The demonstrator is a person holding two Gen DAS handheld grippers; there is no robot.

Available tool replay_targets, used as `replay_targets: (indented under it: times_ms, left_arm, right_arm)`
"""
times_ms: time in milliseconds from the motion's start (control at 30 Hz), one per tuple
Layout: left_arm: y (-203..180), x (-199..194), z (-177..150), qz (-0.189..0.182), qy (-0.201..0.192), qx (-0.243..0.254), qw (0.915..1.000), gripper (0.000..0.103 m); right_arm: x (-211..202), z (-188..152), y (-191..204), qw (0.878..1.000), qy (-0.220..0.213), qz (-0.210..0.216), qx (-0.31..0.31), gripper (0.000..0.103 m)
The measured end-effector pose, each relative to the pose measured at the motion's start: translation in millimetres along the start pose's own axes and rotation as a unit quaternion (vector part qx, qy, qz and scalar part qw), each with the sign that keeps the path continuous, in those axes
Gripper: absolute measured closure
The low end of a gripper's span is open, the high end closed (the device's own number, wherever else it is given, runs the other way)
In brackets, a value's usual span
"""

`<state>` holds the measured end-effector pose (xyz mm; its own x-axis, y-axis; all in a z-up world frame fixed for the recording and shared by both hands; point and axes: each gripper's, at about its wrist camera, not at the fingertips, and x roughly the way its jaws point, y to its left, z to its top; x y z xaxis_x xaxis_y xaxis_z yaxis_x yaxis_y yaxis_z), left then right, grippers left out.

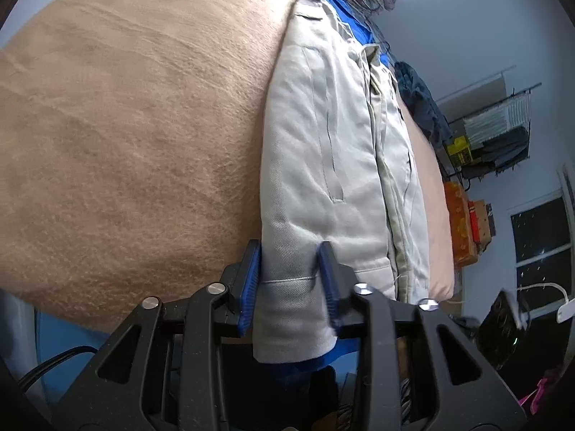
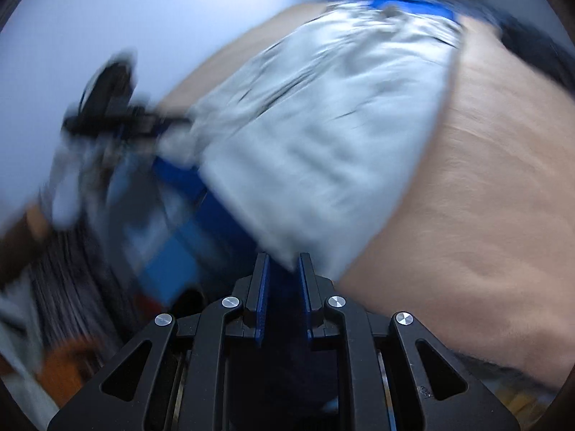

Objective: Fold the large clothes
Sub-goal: 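Hold the folded hem with the left tool while the right tool regrips the hem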

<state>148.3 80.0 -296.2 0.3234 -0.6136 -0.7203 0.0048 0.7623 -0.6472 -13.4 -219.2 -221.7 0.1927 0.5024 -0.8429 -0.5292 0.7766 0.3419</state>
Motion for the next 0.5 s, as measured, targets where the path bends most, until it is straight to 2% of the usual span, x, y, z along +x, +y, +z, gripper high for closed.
replay_targets:
  times_ms: [33, 133, 200, 233, 267, 333, 500]
  left_arm:
    - [2.2, -3.7, 0.8, -0.006, -0.005, -0.006, 0.9999, 0.053]
    - [6.8, -7.9, 2.5, -0.024, -0.008, -0.019, 0.9995, 0.051]
    - [11.4, -2.7, 3.1, -0.044, 0.006, -0.033, 0.9985, 0.051]
    - [14.8, 3.2, 3.0, -0.055, 0.02, -0.043, 0.9973, 0.051]
    - [16.2, 7.0, 2.9, -0.061, 0.028, -0.049, 0.9966, 0.051]
    - [18.6, 16.3, 2.4, -0.074, 0.047, -0.057, 0.9946, 0.051]
    - [22.6, 22.7, 5.7, -0.1, 0.06, -0.07, 0.9907, 0.051]
  right_arm:
    - [-1.6, -1.5, 5.0, 1.0, 0.001, -0.001, -0.011, 0.089]
    - [-18.2, -1.5, -7.9, 0.999, -0.029, 0.014, 0.037, 0.088]
    - [-27.4, 1.2, -23.5, 0.995, -0.055, 0.018, 0.079, 0.07]
    - [-31.1, 1.8, -34.6, 0.992, -0.069, 0.016, 0.104, 0.047]
    - [-31.7, 4.0, -39.0, 0.99, -0.076, 0.015, 0.117, 0.041]
    - [-30.7, 7.0, -58.5, 0.985, -0.08, 0.028, 0.152, 0.041]
    - [-11.3, 12.5, -88.5, 0.974, -0.063, 0.078, 0.204, 0.041]
